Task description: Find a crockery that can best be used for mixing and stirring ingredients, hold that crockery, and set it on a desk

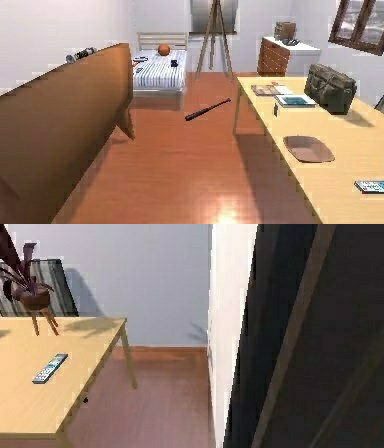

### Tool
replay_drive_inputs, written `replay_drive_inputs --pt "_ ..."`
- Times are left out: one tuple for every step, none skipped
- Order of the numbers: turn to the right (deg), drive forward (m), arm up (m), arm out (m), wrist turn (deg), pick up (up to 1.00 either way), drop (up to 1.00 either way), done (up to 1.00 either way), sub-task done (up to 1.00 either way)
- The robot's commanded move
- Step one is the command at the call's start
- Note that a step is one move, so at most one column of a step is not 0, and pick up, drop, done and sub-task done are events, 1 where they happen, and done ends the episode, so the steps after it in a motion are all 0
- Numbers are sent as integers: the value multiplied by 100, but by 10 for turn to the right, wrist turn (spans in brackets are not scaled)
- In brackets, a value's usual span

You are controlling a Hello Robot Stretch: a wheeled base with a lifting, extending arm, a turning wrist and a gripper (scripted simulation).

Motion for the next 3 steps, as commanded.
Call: replay_drive_inputs --pt "-450 0 0 0 0 0 0 0 0" --pt "-90 0 0 0 0 0 0 0 0" --pt "450 0 0 0 0 0 0 0 0"
